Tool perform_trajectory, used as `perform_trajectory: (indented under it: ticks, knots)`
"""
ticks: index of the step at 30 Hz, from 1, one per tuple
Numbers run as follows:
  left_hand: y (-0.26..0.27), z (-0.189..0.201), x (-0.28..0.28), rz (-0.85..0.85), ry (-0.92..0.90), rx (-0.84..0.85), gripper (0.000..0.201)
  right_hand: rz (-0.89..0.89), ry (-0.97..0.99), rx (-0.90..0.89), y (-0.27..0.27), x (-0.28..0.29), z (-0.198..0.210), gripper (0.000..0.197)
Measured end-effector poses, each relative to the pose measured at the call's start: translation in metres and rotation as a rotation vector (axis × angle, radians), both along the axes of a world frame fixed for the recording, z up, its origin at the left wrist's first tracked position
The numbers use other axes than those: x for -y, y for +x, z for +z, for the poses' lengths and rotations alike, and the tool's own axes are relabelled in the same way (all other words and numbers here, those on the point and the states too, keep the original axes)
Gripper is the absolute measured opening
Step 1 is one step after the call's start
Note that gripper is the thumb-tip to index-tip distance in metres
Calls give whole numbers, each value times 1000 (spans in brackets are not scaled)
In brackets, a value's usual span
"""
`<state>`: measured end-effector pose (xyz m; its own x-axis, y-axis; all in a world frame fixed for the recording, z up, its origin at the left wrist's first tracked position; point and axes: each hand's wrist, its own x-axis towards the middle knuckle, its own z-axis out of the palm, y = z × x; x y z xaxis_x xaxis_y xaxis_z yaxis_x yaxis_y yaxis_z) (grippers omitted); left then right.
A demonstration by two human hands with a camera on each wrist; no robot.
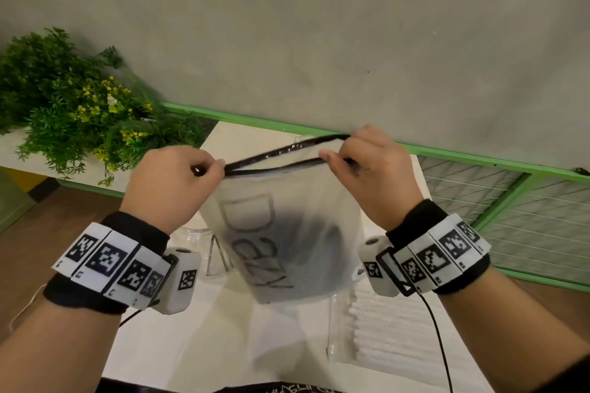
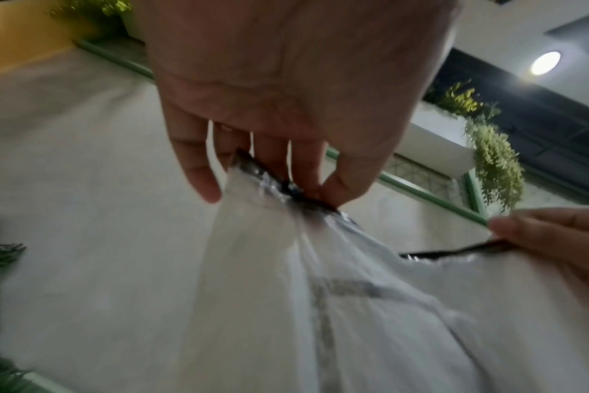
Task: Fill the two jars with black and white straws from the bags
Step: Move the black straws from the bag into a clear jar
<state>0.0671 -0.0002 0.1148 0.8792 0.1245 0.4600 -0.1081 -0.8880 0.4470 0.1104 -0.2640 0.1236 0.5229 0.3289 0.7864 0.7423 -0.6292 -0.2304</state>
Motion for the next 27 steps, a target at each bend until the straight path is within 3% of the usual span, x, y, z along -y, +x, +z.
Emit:
perform_trajectory:
  ticks: [3,8,11,15,17,21,25,27]
  knots:
    - [-3,-2,4,-63,-50,54,6,45,176,-74,-5,2,7,31]
    - [-3,-30,13,-248,70,-180,34,110,189,-373,-19,15,-9,19]
    - [1,-35,19,-213,177,-290,45,59,0,-409,-19,22,-19,23]
    - [2,-30,24,-160,85,-187,49,-143,-463,-459,-15,22,-27,56]
    - [1,-29,27,-171,34,-139,50,-109,-466,-515,-15,18,-27,65]
    - [-5,-23,21,-94,-200,-61,45,36,-108,-469,-18,8,-27,46]
    - [-6,-32,21,-26,-146,-129,23,32,-272,-561,-17,5,-42,32]
    - [-4,-42,22,-54,-25,-217,56,4,-327,-582,-15,4,-48,32]
